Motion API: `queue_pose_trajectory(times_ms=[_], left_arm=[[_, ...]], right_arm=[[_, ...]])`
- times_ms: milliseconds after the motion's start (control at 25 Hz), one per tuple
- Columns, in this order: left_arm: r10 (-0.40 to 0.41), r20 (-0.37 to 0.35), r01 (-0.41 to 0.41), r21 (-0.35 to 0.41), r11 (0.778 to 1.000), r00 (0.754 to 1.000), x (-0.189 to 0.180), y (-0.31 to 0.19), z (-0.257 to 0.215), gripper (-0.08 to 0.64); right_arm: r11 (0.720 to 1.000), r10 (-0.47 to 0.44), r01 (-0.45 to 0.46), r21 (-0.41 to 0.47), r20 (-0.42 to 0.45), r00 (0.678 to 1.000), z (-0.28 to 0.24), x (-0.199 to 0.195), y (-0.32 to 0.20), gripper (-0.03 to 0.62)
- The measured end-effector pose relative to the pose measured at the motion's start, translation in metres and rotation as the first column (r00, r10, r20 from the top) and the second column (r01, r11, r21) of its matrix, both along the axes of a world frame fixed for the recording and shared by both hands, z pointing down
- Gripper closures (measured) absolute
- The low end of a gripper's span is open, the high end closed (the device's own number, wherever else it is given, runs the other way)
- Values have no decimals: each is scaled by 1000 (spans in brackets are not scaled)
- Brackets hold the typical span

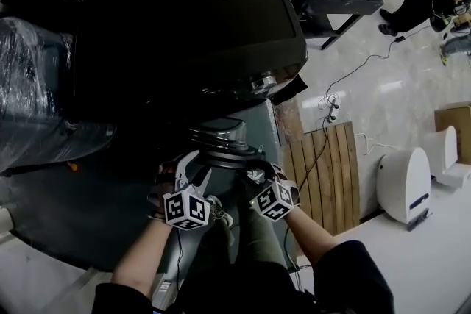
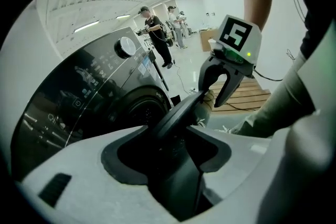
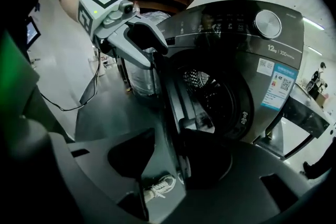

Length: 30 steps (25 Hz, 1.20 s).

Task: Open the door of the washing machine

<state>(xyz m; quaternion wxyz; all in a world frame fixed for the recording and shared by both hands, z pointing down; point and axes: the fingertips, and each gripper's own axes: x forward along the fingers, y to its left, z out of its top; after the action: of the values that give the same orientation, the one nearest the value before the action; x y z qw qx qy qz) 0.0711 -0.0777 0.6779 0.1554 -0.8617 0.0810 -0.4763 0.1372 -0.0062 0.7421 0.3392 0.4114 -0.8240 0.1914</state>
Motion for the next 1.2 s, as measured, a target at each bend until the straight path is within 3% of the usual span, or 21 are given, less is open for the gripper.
queue_pose_trajectory(times_ms=[360, 480, 640, 840, 920, 1200], left_arm=[[-98, -33, 97, -21, 995, 995, -41, 30, -4, 292], [-185, -78, 181, -48, 982, 980, -64, 41, -8, 267], [-268, -66, 262, -84, 961, 961, -95, 56, -5, 256], [-508, -94, 476, -239, 846, 856, -143, 74, 2, 257], [-590, -89, 543, -301, 784, 802, -162, 80, 4, 258], [-827, -132, 687, -495, 532, 546, -229, 94, 0, 290]], right_arm=[[998, -42, 46, -46, 79, 996, -26, -48, 52, 377], [998, -49, 53, -35, 98, 994, -45, -59, 68, 376], [999, -35, 35, 3, 136, 990, -73, -74, 76, 382], [996, -26, 13, 84, 162, 986, -108, -96, 54, 390], [994, -26, 9, 107, 156, 987, -117, -104, 43, 393], [988, -55, 35, 151, 135, 989, -139, -135, 23, 407]])
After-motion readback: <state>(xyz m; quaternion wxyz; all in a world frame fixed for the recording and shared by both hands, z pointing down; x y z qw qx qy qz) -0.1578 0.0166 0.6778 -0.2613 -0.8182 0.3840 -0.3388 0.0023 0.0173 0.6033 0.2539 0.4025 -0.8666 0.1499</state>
